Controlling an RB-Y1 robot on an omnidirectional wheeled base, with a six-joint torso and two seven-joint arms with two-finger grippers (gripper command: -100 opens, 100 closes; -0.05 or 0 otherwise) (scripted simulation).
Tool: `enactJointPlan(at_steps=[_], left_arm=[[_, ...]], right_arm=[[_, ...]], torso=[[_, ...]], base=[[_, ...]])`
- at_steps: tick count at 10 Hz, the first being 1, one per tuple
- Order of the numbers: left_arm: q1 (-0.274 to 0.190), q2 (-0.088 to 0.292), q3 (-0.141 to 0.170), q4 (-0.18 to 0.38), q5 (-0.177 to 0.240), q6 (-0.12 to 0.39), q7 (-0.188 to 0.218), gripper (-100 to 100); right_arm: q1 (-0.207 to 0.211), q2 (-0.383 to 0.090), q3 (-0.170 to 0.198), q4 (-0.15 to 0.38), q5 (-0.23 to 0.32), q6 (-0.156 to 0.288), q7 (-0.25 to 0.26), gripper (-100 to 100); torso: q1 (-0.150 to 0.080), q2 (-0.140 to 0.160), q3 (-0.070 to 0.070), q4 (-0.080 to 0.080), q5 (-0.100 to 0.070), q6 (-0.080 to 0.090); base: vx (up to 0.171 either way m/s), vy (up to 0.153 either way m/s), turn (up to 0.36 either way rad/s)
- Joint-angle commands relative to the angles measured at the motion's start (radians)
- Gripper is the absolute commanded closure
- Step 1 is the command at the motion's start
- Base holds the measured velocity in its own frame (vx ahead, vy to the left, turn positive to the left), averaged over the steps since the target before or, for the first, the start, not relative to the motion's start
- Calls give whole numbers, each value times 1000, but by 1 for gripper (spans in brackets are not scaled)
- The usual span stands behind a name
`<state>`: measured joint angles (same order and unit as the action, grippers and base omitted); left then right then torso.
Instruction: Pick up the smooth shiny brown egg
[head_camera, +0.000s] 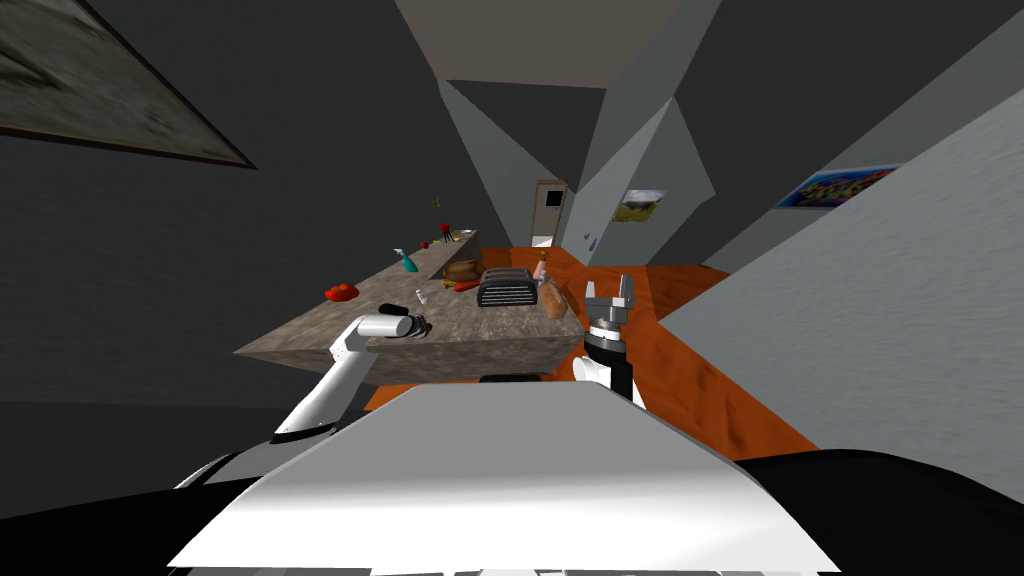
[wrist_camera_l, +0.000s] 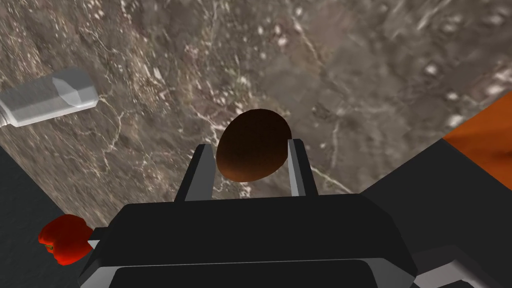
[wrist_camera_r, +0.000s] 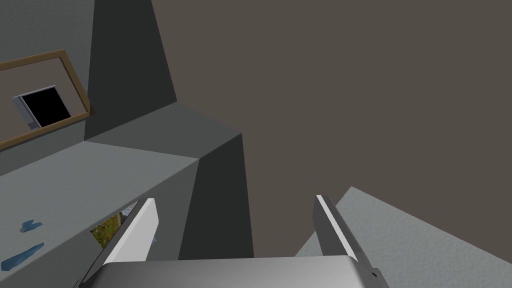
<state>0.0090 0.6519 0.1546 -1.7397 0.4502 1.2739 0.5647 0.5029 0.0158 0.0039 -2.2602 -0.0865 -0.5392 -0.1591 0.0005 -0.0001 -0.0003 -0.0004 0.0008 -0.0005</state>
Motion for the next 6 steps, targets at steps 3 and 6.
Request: enactJointPlan(at_steps=[3,6], left_arm=[[0,0,0,0,0,0,0,0],[7,19,4,-59,14,47,23,100]], right_arm=[[0,0,0,0,0,0,0,0],[0,0,0,0,0,0,0,0]], torso=[[0,0,0,0,0,0],[0,0,0,0,0,0]], base=[[0,0,0],[0,0,0]])
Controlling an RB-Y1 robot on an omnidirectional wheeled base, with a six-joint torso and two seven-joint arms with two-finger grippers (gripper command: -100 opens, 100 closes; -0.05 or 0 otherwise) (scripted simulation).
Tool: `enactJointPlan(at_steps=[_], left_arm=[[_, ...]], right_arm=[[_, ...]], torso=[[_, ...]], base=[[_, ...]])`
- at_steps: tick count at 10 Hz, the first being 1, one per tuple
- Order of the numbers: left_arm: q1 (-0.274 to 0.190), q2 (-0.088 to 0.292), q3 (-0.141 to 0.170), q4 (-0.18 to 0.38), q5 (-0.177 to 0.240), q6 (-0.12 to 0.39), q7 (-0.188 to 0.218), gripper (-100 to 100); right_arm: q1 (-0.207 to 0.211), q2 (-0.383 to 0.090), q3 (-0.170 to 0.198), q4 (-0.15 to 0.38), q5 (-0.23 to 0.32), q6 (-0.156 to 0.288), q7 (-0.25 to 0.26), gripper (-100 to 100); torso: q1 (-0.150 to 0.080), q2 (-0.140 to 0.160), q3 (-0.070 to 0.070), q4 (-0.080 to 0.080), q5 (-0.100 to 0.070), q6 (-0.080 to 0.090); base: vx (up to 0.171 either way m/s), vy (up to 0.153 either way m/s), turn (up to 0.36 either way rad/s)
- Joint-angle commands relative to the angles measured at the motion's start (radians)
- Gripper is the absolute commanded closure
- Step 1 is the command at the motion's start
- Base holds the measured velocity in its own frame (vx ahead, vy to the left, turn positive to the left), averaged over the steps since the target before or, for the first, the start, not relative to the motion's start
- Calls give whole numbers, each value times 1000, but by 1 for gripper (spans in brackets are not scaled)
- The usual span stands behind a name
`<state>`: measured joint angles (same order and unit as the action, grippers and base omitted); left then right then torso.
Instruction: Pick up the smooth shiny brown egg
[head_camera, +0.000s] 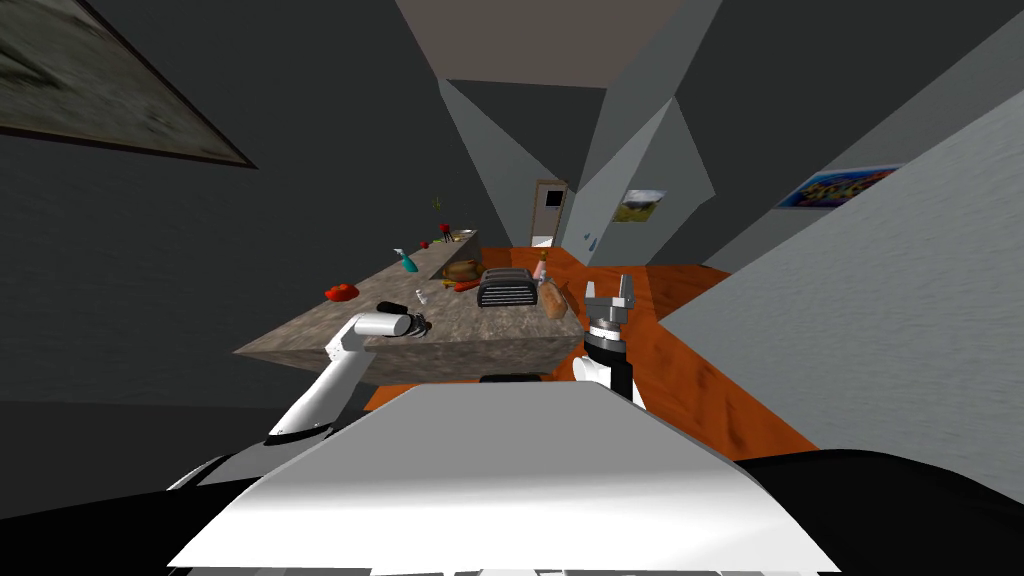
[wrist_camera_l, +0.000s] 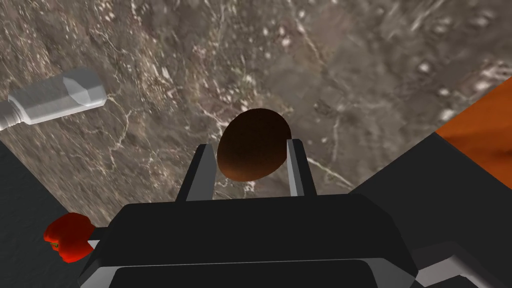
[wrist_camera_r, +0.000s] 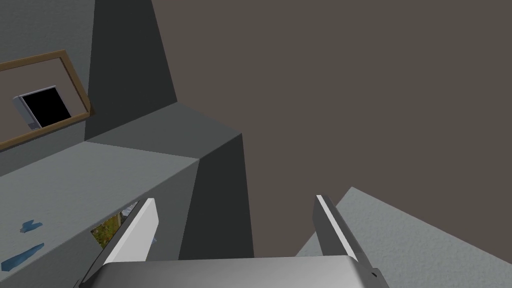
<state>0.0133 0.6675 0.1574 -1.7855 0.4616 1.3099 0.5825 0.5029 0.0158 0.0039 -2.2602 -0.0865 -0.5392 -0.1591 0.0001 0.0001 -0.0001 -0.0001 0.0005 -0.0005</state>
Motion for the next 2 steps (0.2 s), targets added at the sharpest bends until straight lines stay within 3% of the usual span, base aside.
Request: enactJointPlan(at_steps=[1,2], left_arm=[[0,0,0,0,0,0,0,100],[0,1,0,-2,1,3,1,0]], right_arm=[[0,0,0,0,0,0,0,0],[0,0,0,0,0,0,0,0]], torso=[[0,0,0,0,0,0],[0,0,0,0,0,0]], base=[[0,0,0],[0,0,0]])
